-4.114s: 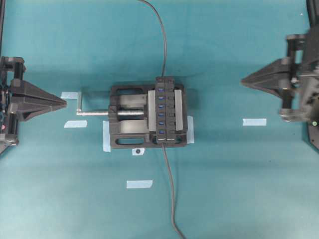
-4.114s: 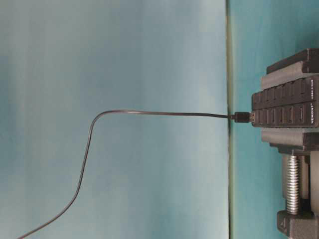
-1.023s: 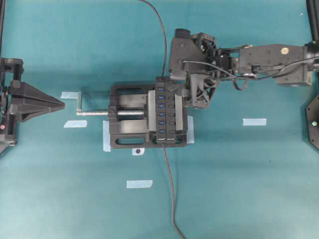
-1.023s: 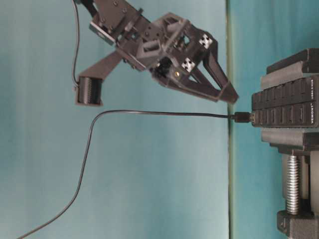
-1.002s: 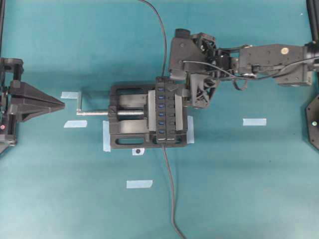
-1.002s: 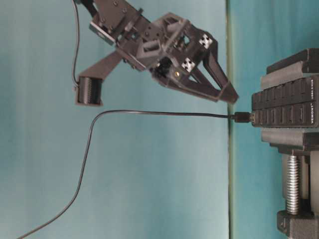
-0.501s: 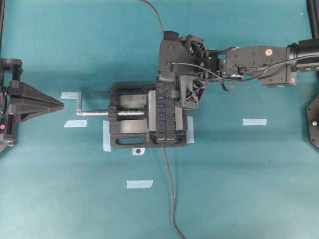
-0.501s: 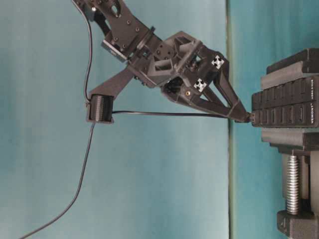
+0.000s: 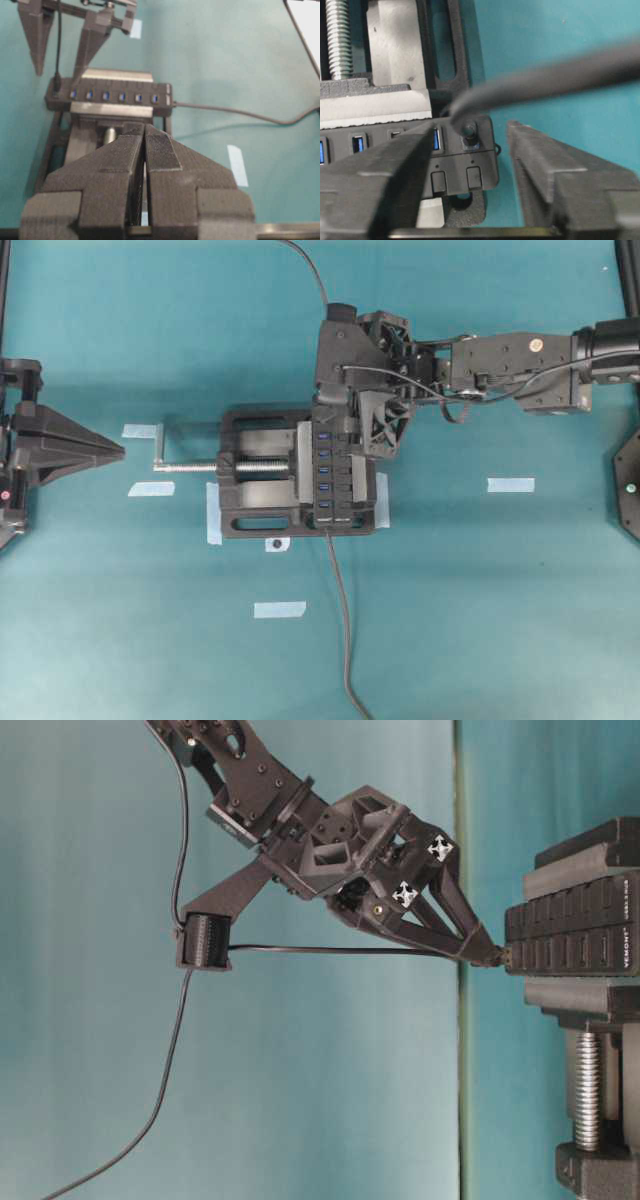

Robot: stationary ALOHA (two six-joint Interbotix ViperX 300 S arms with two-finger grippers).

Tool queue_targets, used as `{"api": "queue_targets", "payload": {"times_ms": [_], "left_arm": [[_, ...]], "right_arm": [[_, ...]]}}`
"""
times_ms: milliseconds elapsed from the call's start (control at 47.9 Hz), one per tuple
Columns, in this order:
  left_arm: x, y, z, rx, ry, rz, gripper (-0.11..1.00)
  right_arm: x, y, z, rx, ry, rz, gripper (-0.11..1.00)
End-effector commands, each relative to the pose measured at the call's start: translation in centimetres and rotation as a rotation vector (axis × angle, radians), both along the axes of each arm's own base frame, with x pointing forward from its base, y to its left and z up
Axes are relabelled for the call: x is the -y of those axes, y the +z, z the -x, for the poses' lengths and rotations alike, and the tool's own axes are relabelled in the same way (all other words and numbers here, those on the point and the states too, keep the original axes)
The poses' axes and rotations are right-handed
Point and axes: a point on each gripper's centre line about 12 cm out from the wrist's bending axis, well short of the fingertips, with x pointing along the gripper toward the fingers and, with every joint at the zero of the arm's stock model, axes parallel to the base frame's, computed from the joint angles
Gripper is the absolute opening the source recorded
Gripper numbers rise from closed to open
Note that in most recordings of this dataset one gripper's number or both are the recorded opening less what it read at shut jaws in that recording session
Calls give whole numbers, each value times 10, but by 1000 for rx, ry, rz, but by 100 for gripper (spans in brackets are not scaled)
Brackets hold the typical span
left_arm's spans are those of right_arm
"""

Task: Insert the USB into the center port of the fixed hub
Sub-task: 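Close the right gripper on the USB plug at the hub's end port, then pull the USB plug out of the end port with the right gripper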

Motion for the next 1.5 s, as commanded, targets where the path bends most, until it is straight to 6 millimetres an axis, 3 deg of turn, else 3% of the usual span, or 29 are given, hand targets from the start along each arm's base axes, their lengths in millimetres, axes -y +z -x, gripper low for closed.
{"api": "queue_targets", "payload": {"times_ms": [0,292,397,919,1483], "left_arm": [[0,5,-2,12,-1,0,0],[0,5,-2,12,-1,1,0],[0,5,-2,12,-1,0,0],[0,6,-2,15,-1,1,0],[0,6,-2,15,-1,0,0]], "right_arm": [[2,13,-6,44,4,11,54],[-1,13,-7,50,8,8,18],[-1,14,-7,50,6,7,10],[0,19,-8,54,1,7,9],[-2,55,-7,60,-14,16,8]]}}
